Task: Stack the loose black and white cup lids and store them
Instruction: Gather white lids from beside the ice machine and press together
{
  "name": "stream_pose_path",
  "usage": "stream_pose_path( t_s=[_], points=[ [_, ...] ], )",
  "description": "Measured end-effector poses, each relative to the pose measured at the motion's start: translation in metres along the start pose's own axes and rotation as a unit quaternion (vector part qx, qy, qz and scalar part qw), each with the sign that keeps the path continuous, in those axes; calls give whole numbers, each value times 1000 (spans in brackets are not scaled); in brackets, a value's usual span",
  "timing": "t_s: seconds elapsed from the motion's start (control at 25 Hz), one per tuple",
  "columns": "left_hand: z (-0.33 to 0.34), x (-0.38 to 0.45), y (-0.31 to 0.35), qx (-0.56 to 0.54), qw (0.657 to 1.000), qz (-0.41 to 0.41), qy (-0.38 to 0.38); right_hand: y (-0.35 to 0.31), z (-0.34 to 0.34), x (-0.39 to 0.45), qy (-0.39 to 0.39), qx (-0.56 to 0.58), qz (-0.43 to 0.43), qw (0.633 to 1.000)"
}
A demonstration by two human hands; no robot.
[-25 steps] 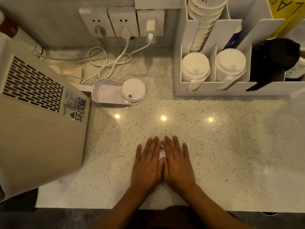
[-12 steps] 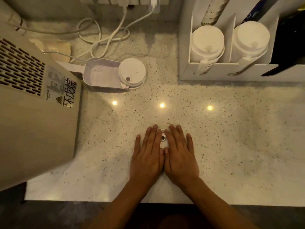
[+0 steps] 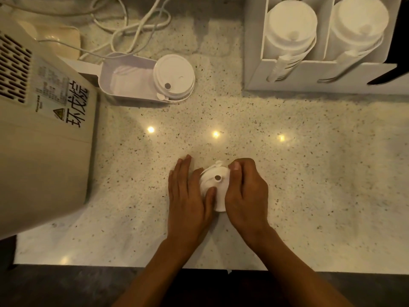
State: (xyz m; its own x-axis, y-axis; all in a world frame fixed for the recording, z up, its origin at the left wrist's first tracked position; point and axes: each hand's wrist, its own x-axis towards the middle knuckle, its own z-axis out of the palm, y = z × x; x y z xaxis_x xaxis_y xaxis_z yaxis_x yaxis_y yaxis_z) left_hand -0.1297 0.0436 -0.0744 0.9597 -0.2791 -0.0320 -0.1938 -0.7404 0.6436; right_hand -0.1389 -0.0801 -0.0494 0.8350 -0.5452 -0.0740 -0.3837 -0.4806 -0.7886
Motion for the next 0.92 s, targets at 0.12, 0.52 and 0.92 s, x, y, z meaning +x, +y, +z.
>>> stream_pose_path(
  t_s=[0.12, 0.52, 0.92],
  points=[
    [-9, -1, 10, -128, 991, -34, -1, -4, 7, 4, 3, 46, 51, 998],
    [-40, 19, 21, -345, 886, -210, -228, 11, -3, 7, -41, 3, -64, 997],
    [-32, -4, 27, -493, 795, -294, -195, 13, -5, 13, -47, 47, -11, 998]
  ],
)
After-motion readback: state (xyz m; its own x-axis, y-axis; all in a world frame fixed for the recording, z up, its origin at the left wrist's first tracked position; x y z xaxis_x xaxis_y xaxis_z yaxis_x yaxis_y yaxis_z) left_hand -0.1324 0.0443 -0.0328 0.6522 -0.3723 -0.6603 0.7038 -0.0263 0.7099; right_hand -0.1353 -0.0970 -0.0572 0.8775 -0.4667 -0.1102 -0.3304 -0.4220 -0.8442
